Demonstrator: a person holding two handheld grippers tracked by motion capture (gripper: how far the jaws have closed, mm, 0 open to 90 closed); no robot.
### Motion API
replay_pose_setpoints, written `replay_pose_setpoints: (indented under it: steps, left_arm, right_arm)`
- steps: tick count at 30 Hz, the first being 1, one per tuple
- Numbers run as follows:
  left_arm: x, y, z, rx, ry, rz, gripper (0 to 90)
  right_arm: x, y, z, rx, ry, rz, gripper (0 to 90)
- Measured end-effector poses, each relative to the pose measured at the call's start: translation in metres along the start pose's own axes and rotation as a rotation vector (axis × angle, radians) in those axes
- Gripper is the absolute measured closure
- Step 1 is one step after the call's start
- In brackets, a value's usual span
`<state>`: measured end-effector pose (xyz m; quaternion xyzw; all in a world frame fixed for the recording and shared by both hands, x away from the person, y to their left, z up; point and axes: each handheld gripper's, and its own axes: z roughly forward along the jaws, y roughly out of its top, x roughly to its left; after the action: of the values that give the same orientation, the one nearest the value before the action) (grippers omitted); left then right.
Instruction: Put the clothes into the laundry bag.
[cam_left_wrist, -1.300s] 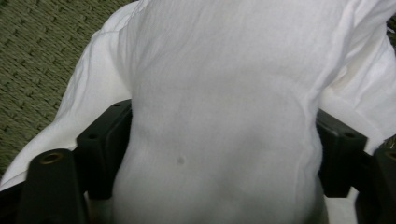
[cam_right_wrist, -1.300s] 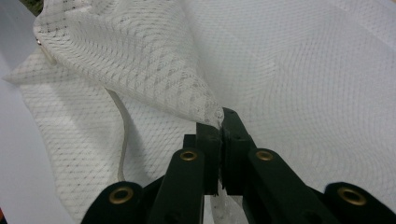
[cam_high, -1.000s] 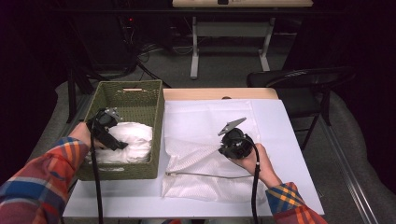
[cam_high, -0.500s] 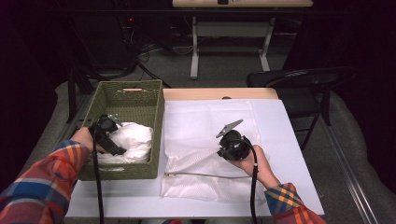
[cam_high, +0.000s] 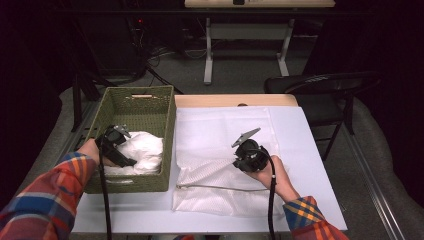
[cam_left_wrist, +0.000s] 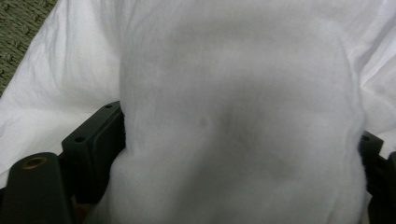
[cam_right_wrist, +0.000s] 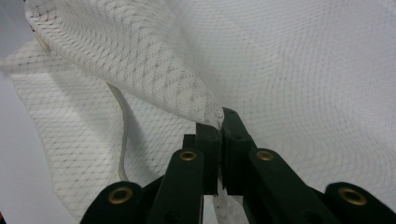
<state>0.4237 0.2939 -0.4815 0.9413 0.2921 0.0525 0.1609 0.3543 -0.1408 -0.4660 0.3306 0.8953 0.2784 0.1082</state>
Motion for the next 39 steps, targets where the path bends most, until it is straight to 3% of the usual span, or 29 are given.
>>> replay_pose_setpoints:
  steps: [5,8,11,15,18,22,25,28,30,36,39]
  left_arm:
    - [-0.003,0.005,0.005,0.024,-0.002,0.007,31.0]
    - [-0.007,0.007,0.003,0.032,0.018,0.053,37.3]
    - [-0.014,0.007,0.001,0.025,0.046,0.099,41.9]
    - [-0.015,0.003,-0.004,-0.005,0.056,0.099,44.9]
    - [-0.014,0.002,-0.008,-0.011,0.052,0.059,47.2]
    - [-0.013,0.006,-0.010,-0.035,0.081,-0.062,48.7]
    - [-0.014,0.007,-0.011,-0.049,0.092,-0.090,48.3]
    - [-0.011,0.005,-0.010,-0.038,0.058,-0.075,42.4]
    - [-0.007,0.008,-0.011,-0.002,0.057,-0.081,34.3]
    - [-0.002,0.015,-0.009,0.044,0.069,-0.078,12.0]
    - [0.000,0.014,-0.001,0.075,0.046,-0.082,3.1]
  right_arm:
    - [0.001,0.001,0.000,0.003,-0.001,-0.001,87.7]
    - [0.000,0.000,-0.001,0.001,-0.001,-0.004,87.7]
    - [-0.001,0.000,-0.002,-0.001,-0.002,0.001,87.6]
    - [0.000,0.002,-0.003,-0.005,-0.002,-0.002,87.5]
    - [-0.001,0.001,-0.003,-0.006,-0.003,0.002,87.3]
    - [-0.002,0.001,-0.005,-0.010,-0.009,-0.004,87.3]
    - [-0.002,0.001,-0.005,-0.012,-0.010,0.000,87.3]
    - [-0.001,0.002,-0.004,-0.008,-0.007,0.000,86.0]
    - [-0.001,0.002,-0.004,-0.010,-0.003,-0.001,84.3]
    - [-0.002,0.001,-0.004,-0.006,0.000,0.005,85.0]
    - [-0.002,0.000,-0.004,-0.008,0.000,0.006,84.5]
